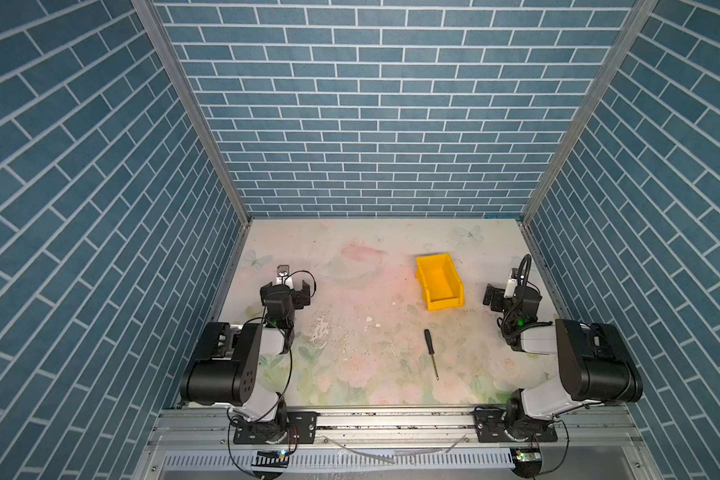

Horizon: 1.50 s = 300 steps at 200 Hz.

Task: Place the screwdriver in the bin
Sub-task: 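Move the right gripper toward the black-handled screwdriver while the left arm lifts forward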

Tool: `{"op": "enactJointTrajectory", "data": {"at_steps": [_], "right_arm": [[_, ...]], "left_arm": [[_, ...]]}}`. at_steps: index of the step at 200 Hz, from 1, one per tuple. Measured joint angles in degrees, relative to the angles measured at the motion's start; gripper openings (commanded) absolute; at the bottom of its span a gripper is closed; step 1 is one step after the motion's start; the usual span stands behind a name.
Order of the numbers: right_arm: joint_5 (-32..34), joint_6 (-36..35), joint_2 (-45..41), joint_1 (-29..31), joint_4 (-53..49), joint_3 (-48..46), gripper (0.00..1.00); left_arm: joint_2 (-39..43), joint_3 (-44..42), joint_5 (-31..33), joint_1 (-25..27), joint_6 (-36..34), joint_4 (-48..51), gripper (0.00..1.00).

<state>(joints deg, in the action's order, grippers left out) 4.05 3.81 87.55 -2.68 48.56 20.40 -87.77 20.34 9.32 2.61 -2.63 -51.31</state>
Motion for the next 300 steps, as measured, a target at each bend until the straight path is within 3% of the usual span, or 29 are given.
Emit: {"op": "enactJointTrajectory", "data": {"at_steps": [170,199,257,300], "right_arm": [[-1.4,0.0,0.0,0.0,-0.5,0.5,0.99],[-1.0,0.0,-2.0,0.2,-1.6,0.5,0.99],[1.4,0.3,-17.9,4.1,-15.4,1.7,0.99],[4.2,7.0,-26.1,10.8,-32.5,8.1,0.99]], "left_arm": [[0.1,0.0,0.0,0.0,0.0,0.0,1.0],[4.5,0.0,0.0,0.9,-1.1,3.1,1.0],[17.2,3.2,1.7,11.0,-6.2,13.5,1.0],[23.2,5.0,-4.6,13.8,-3.7,20.9,1.0]]}}
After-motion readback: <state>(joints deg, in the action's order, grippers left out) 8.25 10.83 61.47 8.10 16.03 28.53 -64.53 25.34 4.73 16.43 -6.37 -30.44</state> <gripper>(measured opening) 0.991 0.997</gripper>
